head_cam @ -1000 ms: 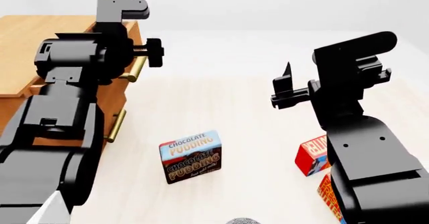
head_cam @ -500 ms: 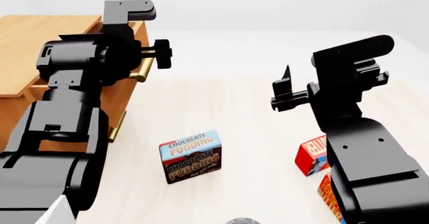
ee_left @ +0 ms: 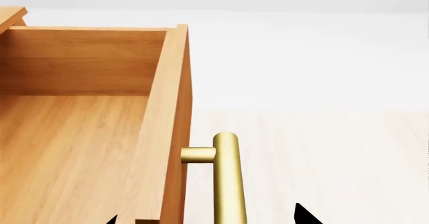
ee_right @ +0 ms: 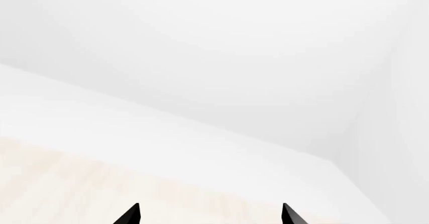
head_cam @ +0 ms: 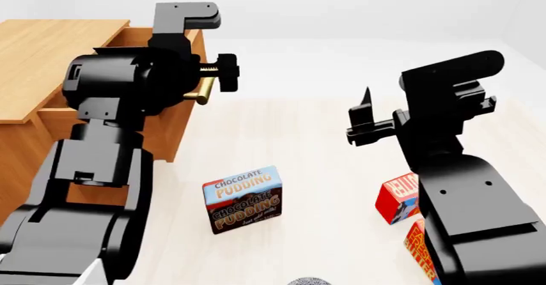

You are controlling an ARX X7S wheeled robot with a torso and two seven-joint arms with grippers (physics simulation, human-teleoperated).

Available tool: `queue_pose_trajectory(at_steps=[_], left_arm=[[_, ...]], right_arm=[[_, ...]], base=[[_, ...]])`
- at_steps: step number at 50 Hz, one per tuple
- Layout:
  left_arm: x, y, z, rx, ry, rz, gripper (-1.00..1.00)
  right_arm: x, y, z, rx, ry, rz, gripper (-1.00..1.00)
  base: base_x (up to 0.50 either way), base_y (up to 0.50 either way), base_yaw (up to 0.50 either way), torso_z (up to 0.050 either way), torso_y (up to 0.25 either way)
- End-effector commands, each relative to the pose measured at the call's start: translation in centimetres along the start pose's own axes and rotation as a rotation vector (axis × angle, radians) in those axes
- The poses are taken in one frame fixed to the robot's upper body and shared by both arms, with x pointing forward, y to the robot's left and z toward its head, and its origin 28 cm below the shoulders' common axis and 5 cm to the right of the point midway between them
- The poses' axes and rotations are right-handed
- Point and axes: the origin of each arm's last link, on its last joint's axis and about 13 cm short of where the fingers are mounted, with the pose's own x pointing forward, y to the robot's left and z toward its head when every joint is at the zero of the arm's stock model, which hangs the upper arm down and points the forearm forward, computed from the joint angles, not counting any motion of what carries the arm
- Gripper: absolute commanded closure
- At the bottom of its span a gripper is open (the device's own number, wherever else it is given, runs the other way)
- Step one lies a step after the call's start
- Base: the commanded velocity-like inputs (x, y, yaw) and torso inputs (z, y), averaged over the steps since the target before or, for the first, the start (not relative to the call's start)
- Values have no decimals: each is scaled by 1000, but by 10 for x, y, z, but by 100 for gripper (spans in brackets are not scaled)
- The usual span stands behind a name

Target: Put the bowl in the top drawer of the cabinet.

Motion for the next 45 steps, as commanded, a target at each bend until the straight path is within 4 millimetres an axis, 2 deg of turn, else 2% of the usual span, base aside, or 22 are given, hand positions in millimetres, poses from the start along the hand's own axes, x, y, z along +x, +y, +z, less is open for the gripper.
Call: queue_pose_trajectory(at_steps=[1, 18, 45], left_arm=[[4, -20, -9, -14, 27, -100, -100], [-10, -38, -3, -8, 13, -170, -100], [-36, -71, -12, -41, 24, -403, -100]], right_arm=[[-3, -3, -5, 8, 7, 3, -100], [-5, 0, -13, 20, 24, 36, -100], [-1, 2, -22, 23, 40, 51, -100]], base=[[0, 0, 0, 0, 0], [0, 0, 1, 0, 0], [0, 0, 0, 0, 2]])
